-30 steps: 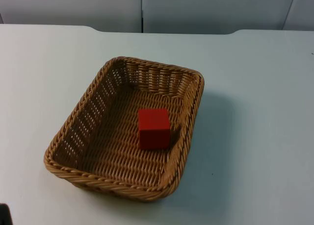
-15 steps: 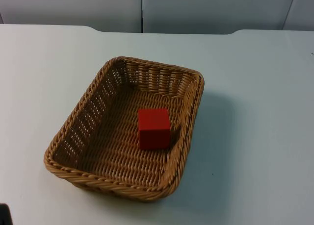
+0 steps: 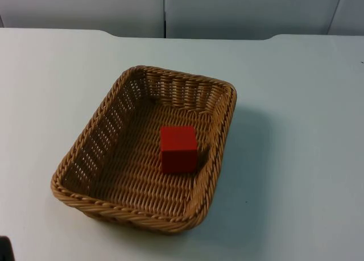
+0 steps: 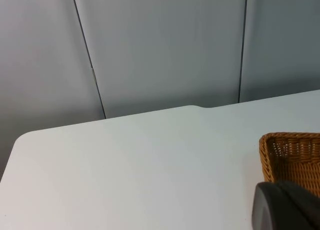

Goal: Pick up the basket with the left hand and place the cube into the basket with the right hand.

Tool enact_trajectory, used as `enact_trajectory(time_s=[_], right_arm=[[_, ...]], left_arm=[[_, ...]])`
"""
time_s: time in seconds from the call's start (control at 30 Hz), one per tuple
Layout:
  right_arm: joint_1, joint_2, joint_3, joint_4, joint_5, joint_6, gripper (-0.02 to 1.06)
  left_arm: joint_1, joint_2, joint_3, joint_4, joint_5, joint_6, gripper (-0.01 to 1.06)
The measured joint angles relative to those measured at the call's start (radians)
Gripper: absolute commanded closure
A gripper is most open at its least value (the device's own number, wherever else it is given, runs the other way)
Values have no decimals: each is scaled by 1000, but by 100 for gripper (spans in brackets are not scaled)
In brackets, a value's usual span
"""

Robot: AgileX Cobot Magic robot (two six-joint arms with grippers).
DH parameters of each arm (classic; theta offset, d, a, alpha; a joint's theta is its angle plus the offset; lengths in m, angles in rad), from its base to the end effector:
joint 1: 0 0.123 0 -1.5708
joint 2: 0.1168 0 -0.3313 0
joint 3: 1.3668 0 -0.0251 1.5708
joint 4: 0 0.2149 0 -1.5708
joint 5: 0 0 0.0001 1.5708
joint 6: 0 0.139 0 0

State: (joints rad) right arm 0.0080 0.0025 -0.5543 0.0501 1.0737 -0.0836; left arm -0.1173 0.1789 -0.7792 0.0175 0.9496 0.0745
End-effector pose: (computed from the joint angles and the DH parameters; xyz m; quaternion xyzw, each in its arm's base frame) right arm -0.0455 0.0058 0.2522 -0.0404 0.8417 0.0046 0.5384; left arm -0.0321 0.0058 0.3392 0.0757 0.7898 -0.0043 0.6087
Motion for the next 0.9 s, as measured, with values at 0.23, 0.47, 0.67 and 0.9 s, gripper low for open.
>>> enact_trajectory(time_s=[0.23, 0.47, 0.67, 0.9], right_arm=[[0, 0, 38, 2, 15, -6, 105], [0, 0, 38, 2, 15, -6, 105], [0, 0, 38, 2, 15, -6, 105], [0, 0, 38, 32, 15, 28, 105]], left_arm=[[0, 0, 0, 0, 0, 0, 105], [0, 0, 0, 0, 0, 0, 105], [0, 0, 0, 0, 0, 0, 105], [0, 0, 4, -35, 50, 0, 105]])
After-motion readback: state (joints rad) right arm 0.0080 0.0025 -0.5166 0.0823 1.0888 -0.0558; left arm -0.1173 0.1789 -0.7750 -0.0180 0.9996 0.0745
